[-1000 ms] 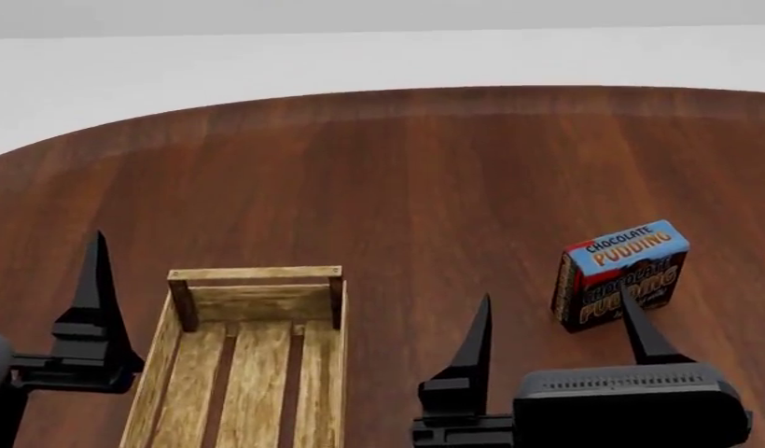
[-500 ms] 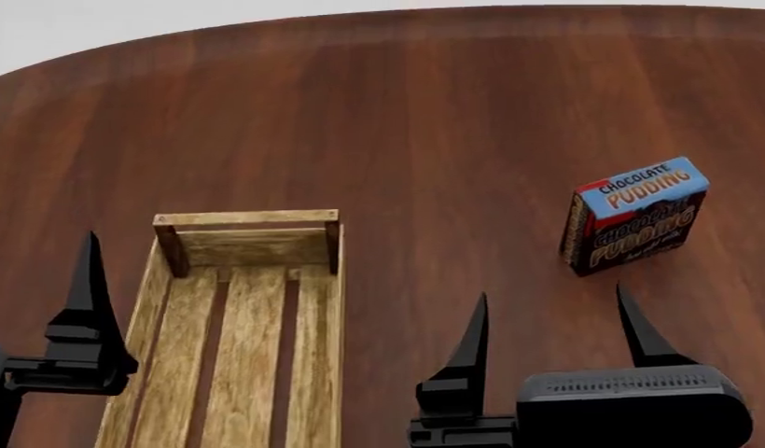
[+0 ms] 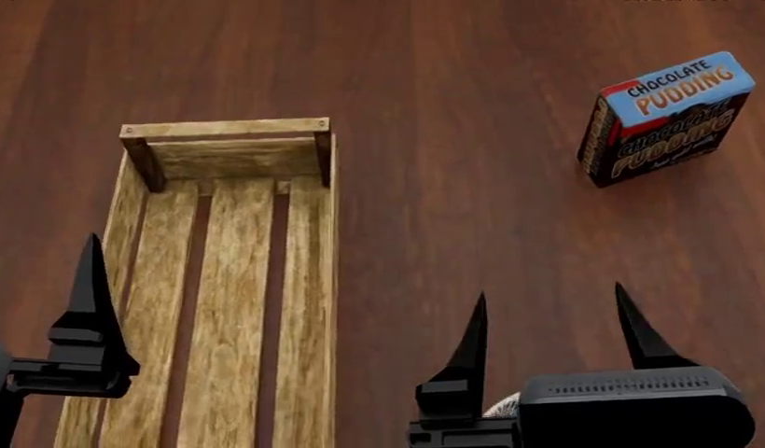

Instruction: Stack the left bowl on the right bowl and place them in the tray.

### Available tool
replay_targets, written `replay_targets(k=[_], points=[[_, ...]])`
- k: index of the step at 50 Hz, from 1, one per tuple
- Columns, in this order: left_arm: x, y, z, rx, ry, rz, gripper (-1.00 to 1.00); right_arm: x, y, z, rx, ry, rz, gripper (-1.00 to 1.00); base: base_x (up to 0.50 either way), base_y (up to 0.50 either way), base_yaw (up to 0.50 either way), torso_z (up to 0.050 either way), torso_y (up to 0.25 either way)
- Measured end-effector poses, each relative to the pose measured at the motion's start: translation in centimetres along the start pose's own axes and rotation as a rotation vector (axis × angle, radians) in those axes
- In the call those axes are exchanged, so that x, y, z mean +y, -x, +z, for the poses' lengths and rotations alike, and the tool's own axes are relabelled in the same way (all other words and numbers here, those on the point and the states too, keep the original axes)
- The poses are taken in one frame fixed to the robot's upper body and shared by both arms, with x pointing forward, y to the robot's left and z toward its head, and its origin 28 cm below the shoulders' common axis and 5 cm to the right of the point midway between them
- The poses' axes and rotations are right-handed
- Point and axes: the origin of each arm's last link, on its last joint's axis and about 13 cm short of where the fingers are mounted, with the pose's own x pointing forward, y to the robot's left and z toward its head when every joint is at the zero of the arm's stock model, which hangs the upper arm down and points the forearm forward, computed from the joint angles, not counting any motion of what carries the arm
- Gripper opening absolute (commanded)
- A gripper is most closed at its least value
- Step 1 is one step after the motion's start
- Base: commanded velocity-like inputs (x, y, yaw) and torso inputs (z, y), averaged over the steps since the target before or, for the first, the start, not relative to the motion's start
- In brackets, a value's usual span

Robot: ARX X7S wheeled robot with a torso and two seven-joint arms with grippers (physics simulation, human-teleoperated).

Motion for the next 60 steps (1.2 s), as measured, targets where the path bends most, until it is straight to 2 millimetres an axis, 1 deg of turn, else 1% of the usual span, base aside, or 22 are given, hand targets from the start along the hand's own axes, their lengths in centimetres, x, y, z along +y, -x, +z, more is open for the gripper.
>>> replay_targets(k=[3,8,22,29,34,41,48,60], points=[[0.0,0.0,0.0,-0.002,0.005,0.001,1.0,0.0,0.0,0.0,0.0,0.0,0.003,1.0,0.07,0.0,0.0,0.0,0.0],[0.0,0.0,0.0,-0.004,0.012,0.002,1.0,0.1,0.0,0.0,-0.001,0.001,0.008,1.0,0.43,-0.02,0.0,0.0,0.0],[0.0,-0.1,0.2,-0.013,0.026,0.004,1.0,0.2,-0.2,0.0,0.013,0.001,0.024,1.0,0.0,0.0,0.0,0.0,0.0],[0.0,-0.3,0.4,-0.022,0.028,0.014,1.0,0.3,-0.4,0.4,0.038,-0.012,0.031,1.0,0.0,0.0,0.0,0.0,0.0],[0.1,-0.6,0.7,-0.031,0.026,0.026,1.0,0.2,-0.8,1.4,0.087,-0.026,0.017,1.0,0.0,0.0,0.0,0.0,0.0],[0.3,-0.7,1.2,-0.048,0.015,0.034,1.0,-0.1,-1.4,3.7,0.154,-0.026,-0.004,1.0,0.0,0.0,0.0,0.0,0.0],[0.5,-0.6,1.4,-0.058,0.003,0.042,1.0,-0.2,-1.9,5.3,0.233,-0.055,-0.042,1.0,0.0,0.0,0.0,0.0,0.0],[0.9,-0.3,1.4,-0.072,-0.024,0.056,1.0,0.0,-1.2,7.6,0.342,-0.149,0.045,1.0,0.0,0.0,0.0,0.0,0.0]])
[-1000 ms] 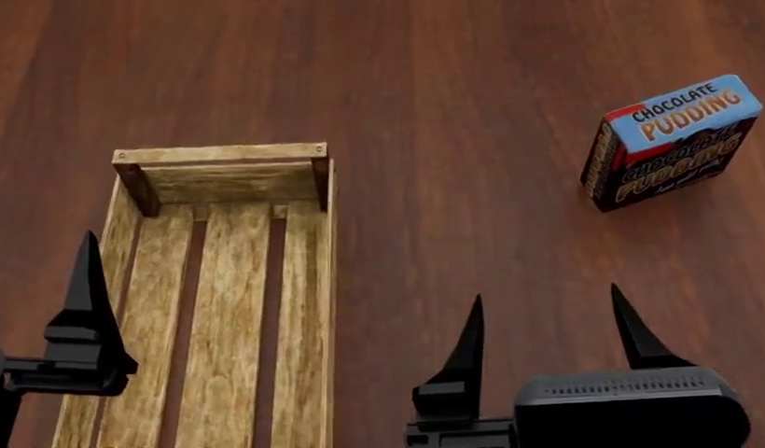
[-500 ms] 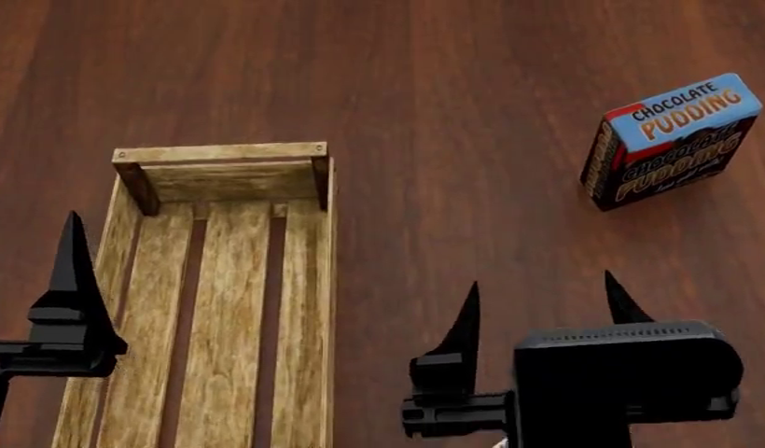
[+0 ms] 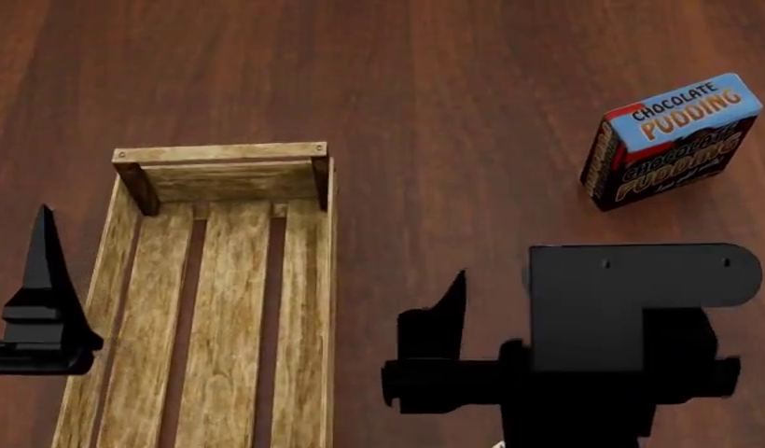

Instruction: Stack the left bowl on the right bowl and place them in the tray.

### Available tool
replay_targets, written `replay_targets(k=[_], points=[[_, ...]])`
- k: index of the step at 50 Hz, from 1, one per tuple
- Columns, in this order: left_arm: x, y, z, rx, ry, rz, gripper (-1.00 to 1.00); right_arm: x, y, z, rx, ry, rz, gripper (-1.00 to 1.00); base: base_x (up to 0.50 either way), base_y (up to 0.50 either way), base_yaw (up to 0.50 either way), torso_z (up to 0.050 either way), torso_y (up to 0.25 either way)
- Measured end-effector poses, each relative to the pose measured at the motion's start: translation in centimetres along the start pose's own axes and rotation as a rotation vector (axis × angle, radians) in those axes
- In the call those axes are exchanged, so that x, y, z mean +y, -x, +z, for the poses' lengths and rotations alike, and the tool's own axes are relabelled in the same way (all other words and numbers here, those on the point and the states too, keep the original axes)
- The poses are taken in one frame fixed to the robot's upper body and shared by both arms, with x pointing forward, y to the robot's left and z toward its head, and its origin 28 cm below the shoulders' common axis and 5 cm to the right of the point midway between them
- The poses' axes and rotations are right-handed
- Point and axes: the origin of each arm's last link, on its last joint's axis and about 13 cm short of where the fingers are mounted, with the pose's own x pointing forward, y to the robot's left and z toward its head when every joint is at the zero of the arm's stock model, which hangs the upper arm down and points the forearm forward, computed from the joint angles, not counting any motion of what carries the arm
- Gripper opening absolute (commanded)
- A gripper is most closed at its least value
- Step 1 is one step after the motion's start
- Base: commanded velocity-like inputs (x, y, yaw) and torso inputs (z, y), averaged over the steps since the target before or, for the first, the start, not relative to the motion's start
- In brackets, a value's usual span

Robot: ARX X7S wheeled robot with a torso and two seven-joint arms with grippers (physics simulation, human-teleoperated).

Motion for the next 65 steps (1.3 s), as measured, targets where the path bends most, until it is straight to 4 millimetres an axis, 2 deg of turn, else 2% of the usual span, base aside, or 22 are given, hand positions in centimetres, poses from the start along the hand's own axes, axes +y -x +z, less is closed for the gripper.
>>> replay_targets(k=[9,21,65], points=[[0.2,0.2,-0.3,-0.004,-0.025,-0.003,1.0,0.0,1.0,0.5,0.093,-0.047,0.066,1.0,0.0,0.0,0.0,0.0,0.0],[0.5,0.3,-0.2,-0.004,-0.042,0.006,1.0,0.2,1.2,0.0,0.233,-0.059,0.125,1.0,0.0,0.0,0.0,0.0,0.0],[0.6,0.6,-0.5,0.006,-0.051,-0.004,1.0,0.5,1.3,-6.1,0.466,-0.13,0.182,1.0,0.0,0.0,0.0,0.0,0.0]])
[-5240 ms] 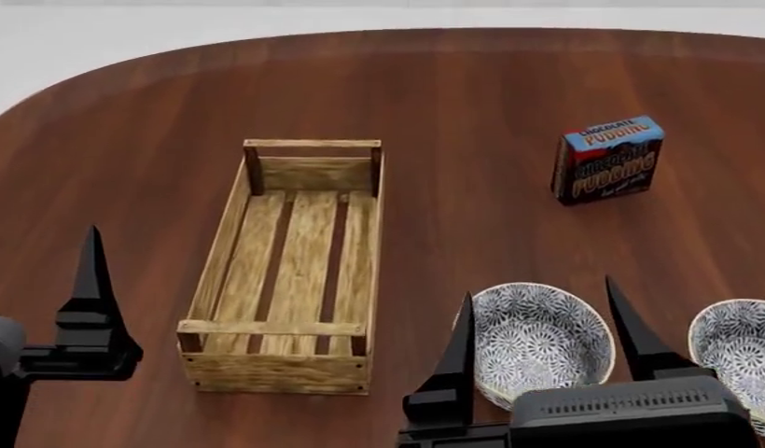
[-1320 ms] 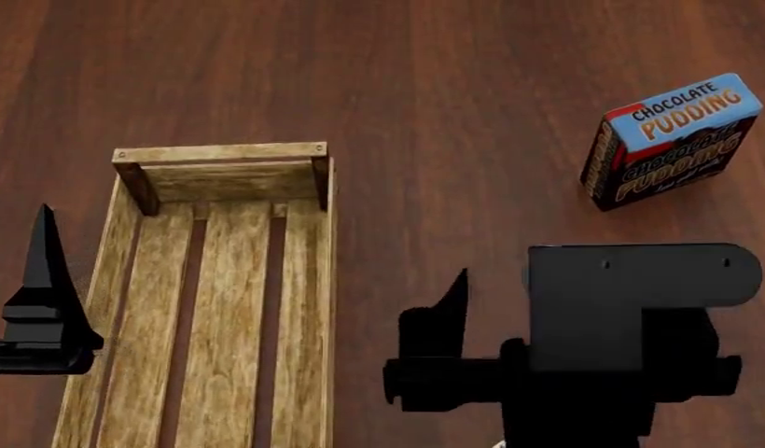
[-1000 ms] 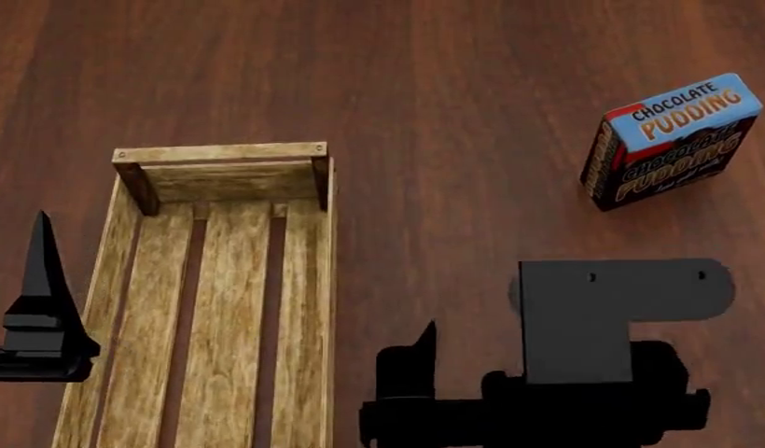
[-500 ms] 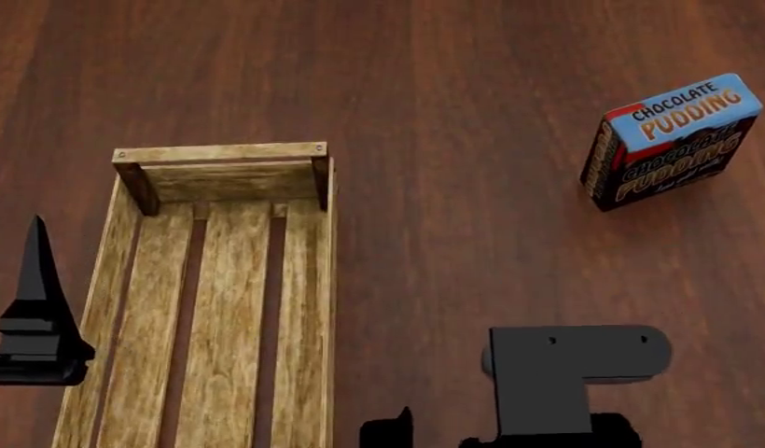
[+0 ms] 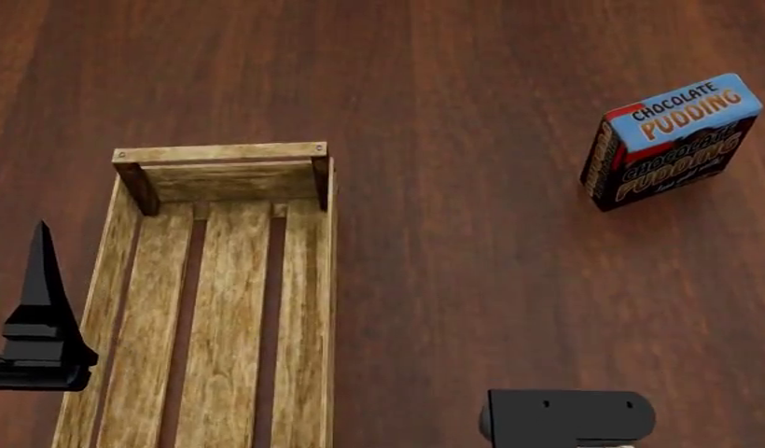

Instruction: Stack the left bowl on the right bowl and place them in the tray.

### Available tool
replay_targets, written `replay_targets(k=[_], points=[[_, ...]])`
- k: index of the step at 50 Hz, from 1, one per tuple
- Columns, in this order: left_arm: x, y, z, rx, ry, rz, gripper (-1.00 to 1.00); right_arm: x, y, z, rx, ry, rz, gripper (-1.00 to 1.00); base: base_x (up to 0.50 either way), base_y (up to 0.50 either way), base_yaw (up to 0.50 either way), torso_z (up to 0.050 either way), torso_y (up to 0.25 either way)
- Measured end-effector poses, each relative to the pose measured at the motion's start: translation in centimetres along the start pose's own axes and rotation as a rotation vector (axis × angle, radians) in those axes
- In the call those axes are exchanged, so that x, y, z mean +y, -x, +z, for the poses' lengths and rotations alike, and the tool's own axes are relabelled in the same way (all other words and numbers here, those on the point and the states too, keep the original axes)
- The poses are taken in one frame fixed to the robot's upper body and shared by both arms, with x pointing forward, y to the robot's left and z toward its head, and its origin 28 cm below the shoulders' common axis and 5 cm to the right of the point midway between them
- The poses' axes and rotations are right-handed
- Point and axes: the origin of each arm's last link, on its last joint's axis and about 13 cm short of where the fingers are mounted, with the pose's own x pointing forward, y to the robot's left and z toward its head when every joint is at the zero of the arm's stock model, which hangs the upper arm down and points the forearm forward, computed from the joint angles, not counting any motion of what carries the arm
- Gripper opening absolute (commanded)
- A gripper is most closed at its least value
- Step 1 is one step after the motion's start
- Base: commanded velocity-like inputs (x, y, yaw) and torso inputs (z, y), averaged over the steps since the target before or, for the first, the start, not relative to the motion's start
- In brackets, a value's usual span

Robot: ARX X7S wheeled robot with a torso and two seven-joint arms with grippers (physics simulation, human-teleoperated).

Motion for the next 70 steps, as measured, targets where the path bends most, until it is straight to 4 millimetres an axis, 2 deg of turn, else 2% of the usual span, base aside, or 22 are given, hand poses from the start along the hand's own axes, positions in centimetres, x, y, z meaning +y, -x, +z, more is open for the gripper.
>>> replay_targets(k=[70], points=[[0.0,0.1,-0.2,0.007,-0.001,-0.005,1.0,-0.7,-3.6,-3.5,0.187,0.022,-0.007,1.0,0.0,0.0,0.0,0.0,0.0]])
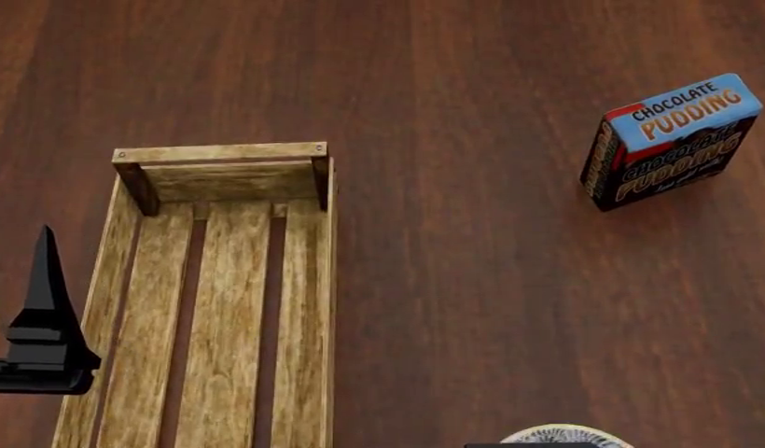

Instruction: Stack the left bowl on the right bowl and place them in the tray.

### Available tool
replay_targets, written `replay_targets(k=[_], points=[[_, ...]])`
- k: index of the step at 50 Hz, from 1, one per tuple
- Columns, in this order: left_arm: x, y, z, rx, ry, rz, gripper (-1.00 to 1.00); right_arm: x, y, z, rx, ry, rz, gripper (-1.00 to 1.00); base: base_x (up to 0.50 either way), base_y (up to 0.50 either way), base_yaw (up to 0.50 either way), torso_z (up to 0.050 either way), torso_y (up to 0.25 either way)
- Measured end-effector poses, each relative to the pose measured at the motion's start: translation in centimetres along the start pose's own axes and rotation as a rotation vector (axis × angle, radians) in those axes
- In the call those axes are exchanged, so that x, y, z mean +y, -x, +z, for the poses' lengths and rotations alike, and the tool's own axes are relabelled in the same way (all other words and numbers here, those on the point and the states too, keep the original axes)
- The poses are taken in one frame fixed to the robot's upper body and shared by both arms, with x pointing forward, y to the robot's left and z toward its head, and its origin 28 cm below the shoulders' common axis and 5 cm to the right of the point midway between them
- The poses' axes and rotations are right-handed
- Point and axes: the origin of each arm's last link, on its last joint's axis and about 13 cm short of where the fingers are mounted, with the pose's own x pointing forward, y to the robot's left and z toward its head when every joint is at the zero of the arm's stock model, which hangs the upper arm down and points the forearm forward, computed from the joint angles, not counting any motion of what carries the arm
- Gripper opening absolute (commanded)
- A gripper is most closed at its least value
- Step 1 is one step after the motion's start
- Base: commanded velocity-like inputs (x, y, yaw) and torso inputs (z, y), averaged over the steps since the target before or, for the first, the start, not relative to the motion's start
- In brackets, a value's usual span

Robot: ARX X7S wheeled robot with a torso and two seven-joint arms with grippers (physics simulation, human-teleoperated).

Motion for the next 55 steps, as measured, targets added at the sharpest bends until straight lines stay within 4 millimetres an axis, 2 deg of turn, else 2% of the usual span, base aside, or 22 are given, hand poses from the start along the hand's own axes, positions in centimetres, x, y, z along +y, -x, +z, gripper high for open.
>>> replay_targets(k=[15,16,34,55], points=[[0.0,0.1,-0.1,0.001,-0.003,-0.002,1.0,-0.1,-0.9,-0.6,0.025,-0.009,0.008,1.0,0.0,0.0,0.0,0.0,0.0],[-0.1,0.1,-0.1,0.001,-0.003,-0.003,1.0,-0.2,-0.9,-0.7,0.026,-0.009,0.009,-1.0,0.0,0.0,0.0,0.0,0.0],[0.0,0.1,0.0,0.0,-0.002,0.002,1.0,-0.2,-0.5,-0.5,-0.006,0.029,-0.024,-1.0,0.0,0.0,0.0,0.0,0.0],[0.2,0.1,0.0,0.001,0.005,0.006,1.0,0.3,3.4,1.1,-0.098,0.129,-0.121,-1.0,0.0,0.0,0.0,0.0,0.0]])
